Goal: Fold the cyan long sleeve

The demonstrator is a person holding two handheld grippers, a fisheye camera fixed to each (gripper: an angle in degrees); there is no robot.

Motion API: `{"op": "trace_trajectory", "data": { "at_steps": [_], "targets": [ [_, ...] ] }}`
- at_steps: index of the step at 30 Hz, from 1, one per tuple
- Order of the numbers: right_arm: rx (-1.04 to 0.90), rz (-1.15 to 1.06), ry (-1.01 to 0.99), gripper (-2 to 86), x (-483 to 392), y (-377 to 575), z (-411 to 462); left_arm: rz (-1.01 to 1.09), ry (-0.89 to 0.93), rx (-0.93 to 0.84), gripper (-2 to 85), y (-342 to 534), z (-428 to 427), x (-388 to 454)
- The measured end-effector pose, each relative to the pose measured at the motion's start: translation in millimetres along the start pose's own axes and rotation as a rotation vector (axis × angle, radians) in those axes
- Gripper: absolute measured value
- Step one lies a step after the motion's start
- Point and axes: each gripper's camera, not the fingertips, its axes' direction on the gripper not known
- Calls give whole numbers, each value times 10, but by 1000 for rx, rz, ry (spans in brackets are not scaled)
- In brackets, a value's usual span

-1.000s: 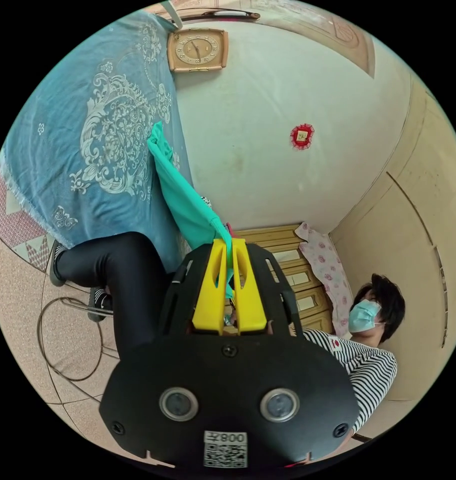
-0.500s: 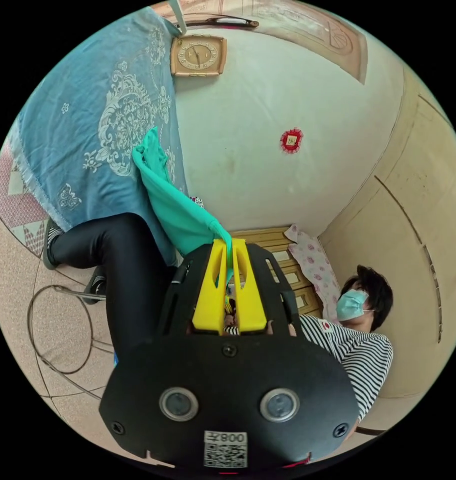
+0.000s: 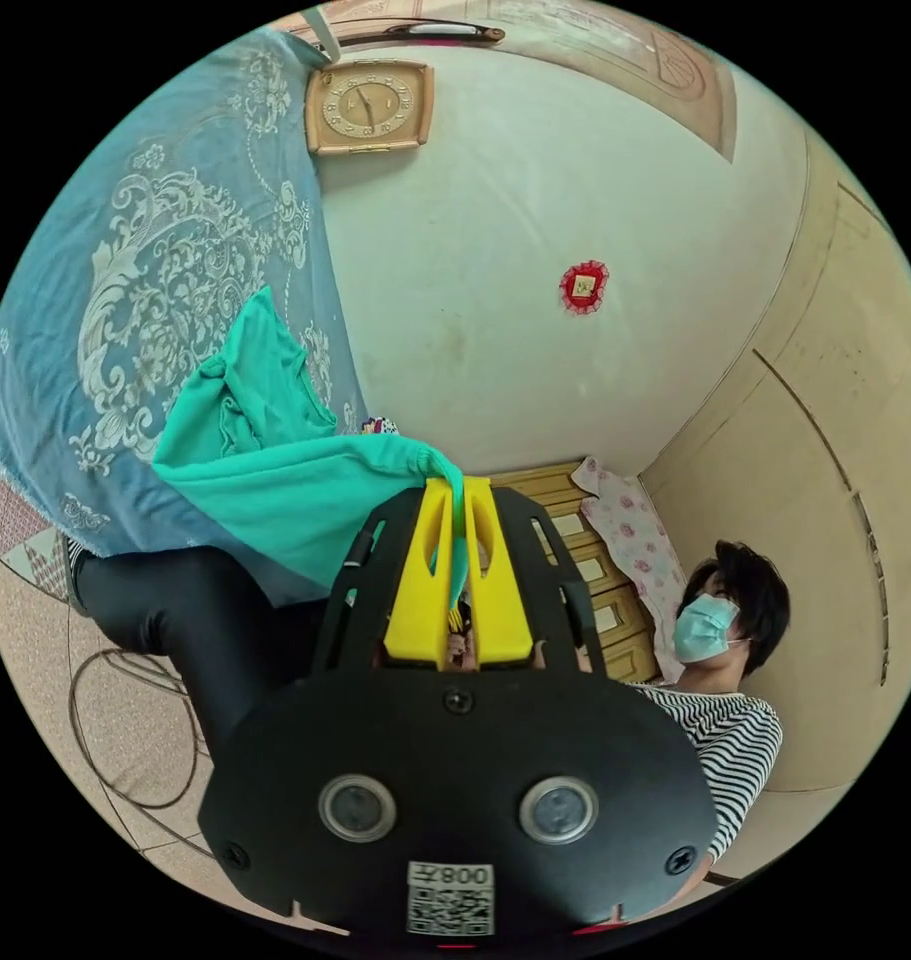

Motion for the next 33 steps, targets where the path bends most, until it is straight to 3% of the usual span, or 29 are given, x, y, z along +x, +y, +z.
{"op": "trace_trajectory", "data": {
  "at_steps": [17, 33],
  "targets": [
    [16, 53, 39, 5, 1432, -3035, 652, -22, -174, -41, 21, -2536, 2063, -2097],
    [-96, 216, 137, 5, 3137, -4694, 1524, -172, -324, -34, 25, -3436, 3112, -4517]
  ]
}}
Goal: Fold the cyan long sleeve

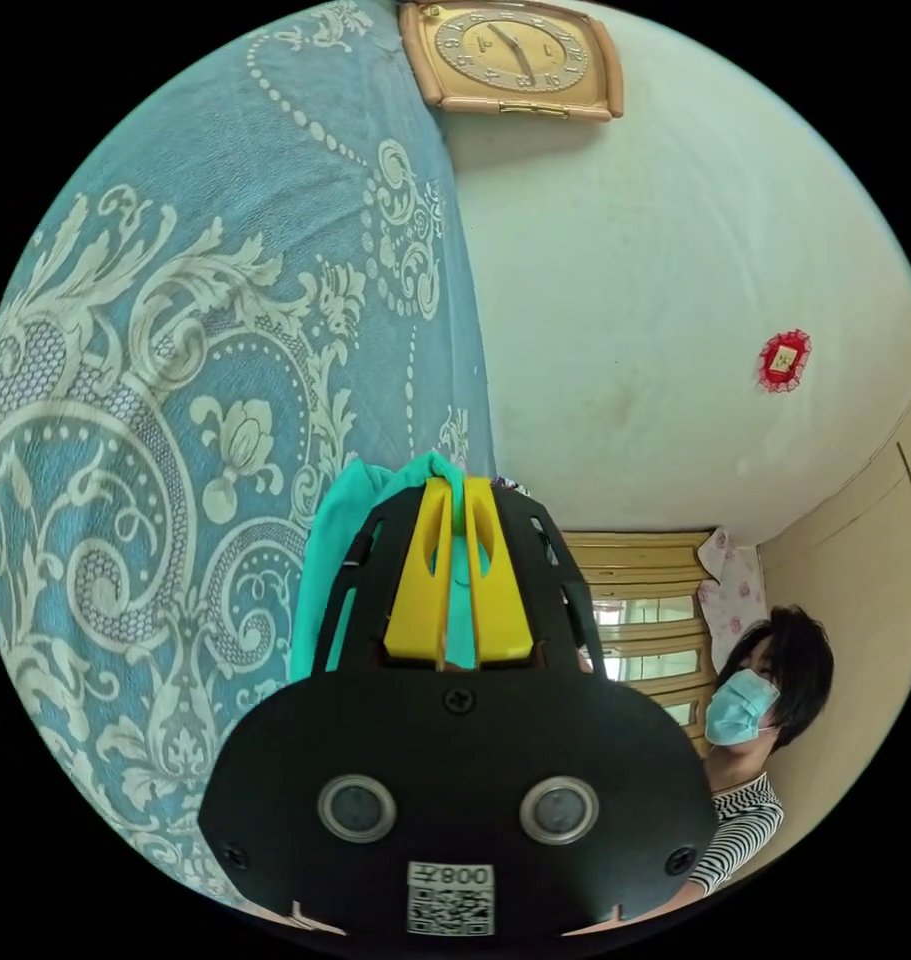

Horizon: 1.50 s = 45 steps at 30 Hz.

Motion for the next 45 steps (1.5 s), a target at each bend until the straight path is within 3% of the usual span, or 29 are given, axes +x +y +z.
{"op": "trace_trajectory", "data": {
  "at_steps": [8, 15, 23, 25, 29, 32, 40, 45],
  "targets": [
    [-1, -45, -36, 6, 76, -467, 190, 61, -27, 25, 28, -319, 613, -342],
    [0, 10, -31, 10, 288, -704, 440, -12, -32, 46, 41, -402, 1114, -795],
    [265, -74, -101, 27, 163, -344, 276, 130, -27, 167, 59, -252, 1440, -754],
    [275, -135, -28, 29, -60, -181, 404, 185, -70, 85, 59, -143, 1732, -639],
    [188, -303, 195, 34, -650, 169, 1171, 246, -157, -174, 73, 186, 2708, -522],
    [102, -382, 267, 40, -871, 288, 1781, 200, -143, -257, 81, 320, 3270, -640],
    [-275, -589, 461, 30, -1254, 446, 3146, 134, -186, -254, 44, 210, 4020, -793],
    [-294, -655, 559, 3, -1383, 495, 3513, 165, -183, -232, 11, 143, 4311, -671]
  ]
}}
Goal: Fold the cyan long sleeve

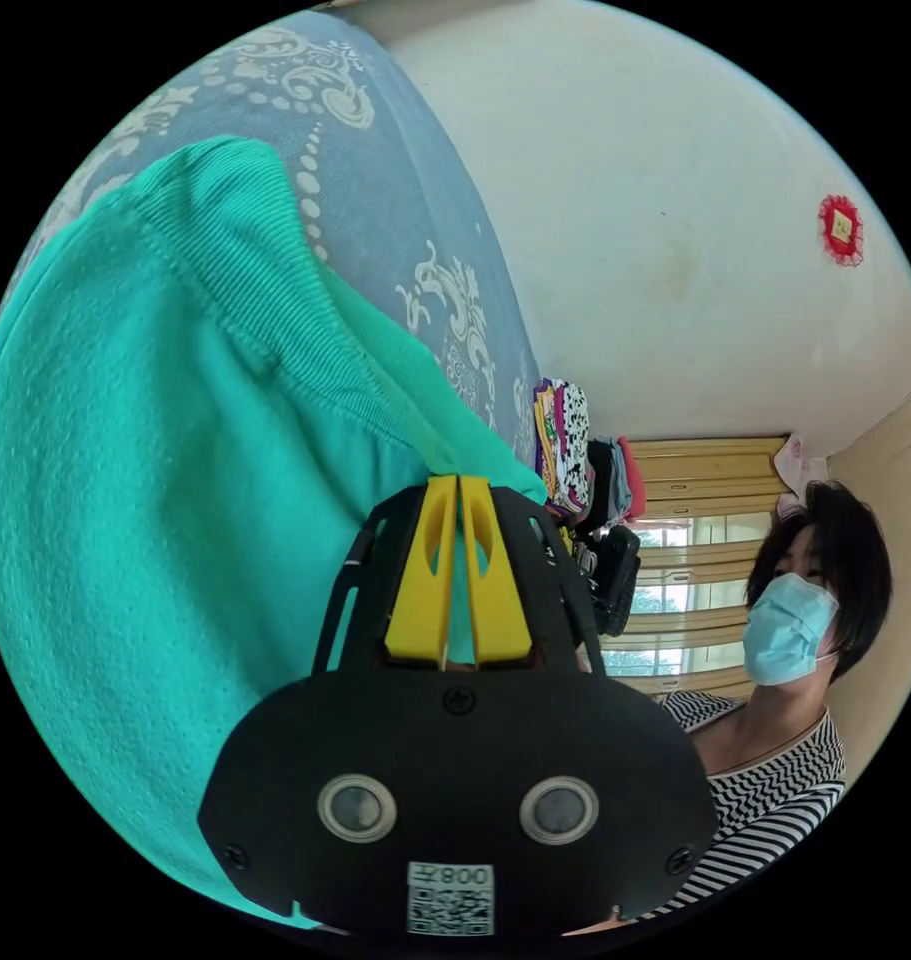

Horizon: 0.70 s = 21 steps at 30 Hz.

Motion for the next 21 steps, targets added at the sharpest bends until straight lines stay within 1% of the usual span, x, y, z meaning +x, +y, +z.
{"op": "trace_trajectory", "data": {
  "at_steps": [1, 4, 7, 11, 14, 15, 16, 17, 18, 19, 20, 21],
  "targets": [
    [15, -6, 4, 2, -44, -39, 2, 16, 7, 10, 9, -44, 52, 58],
    [40, -12, 125, 1, -197, -100, -37, 42, 22, 50, 6, -164, 159, 179],
    [107, 15, 231, 1, -282, -113, -72, 67, 23, 86, 5, -285, 277, 287],
    [203, 50, 468, 1, -468, -132, -83, 89, -75, 97, 6, -429, 505, 401],
    [215, 89, 519, 1, -522, -132, -60, 106, -93, 128, 11, -413, 633, 492],
    [241, 93, 526, 0, -551, -116, -94, 111, -91, 132, 13, -405, 653, 512],
    [312, 83, 526, 0, -632, -66, -189, 116, -80, 141, 17, -388, 691, 543],
    [375, 51, 494, 0, -720, -18, -278, 112, -64, 149, 22, -374, 729, 559],
    [397, 24, 466, 0, -759, 5, -310, 107, -50, 150, 24, -369, 751, 564],
    [409, -46, 387, 0, -817, 33, -337, 101, -14, 163, 29, -351, 781, 584],
    [367, -114, 290, 1, -836, 17, -318, 103, 18, 180, 34, -330, 802, 620],
    [324, -135, 243, 1, -828, -9, -290, 101, 30, 184, 36, -321, 816, 639]
  ]
}}
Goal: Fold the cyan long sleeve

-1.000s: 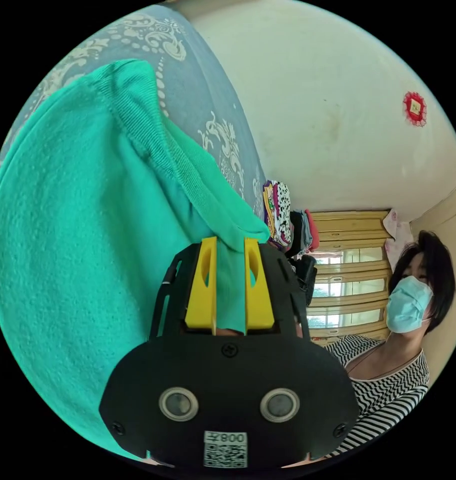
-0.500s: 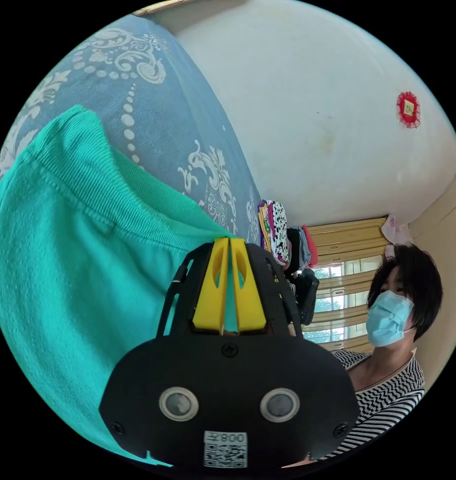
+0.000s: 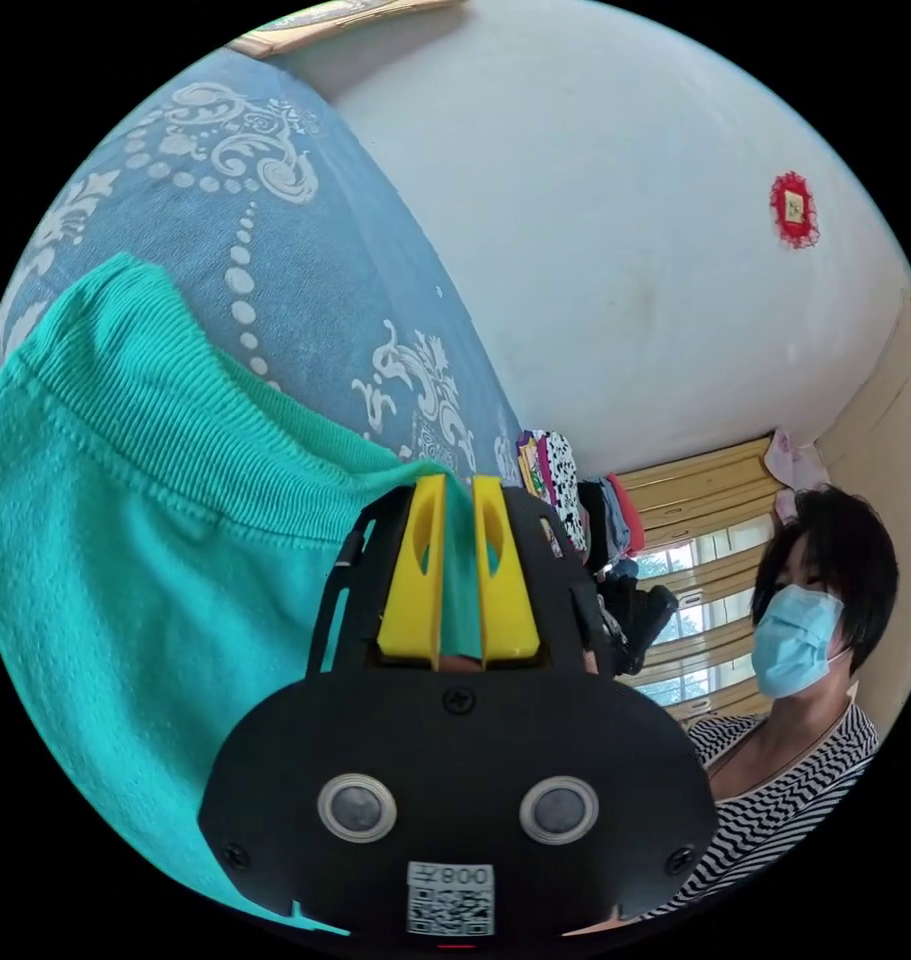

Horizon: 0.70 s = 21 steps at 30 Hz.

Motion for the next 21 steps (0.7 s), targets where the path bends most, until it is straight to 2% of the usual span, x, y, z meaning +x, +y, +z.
{"op": "trace_trajectory", "data": {
  "at_steps": [2, 6, 9, 12, 14, 17, 21],
  "targets": [
    [-150, -12, -94, 1, 29, -39, 187, 10, 32, 12, 38, 61, 51, 137],
    [-207, 13, 25, 1, 1, -42, 271, 143, -44, -41, 20, 236, 213, 592],
    [-217, -35, -3, 1, -89, -77, 232, 293, -112, -149, 8, 385, 511, 1035],
    [-251, -48, 23, 1, -104, -81, 234, 421, -192, -344, 4, 487, 1027, 1397],
    [-263, -15, 57, 1, -54, -63, 260, 481, -308, -485, 3, 496, 1477, 1593],
    [-211, 23, 127, 0, -43, -77, 204, 579, -408, -419, 2, 413, 1705, 1898],
    [-122, 69, 222, 0, -30, -64, 123, 576, -466, -378, 2, 253, 1875, 2065]
  ]
}}
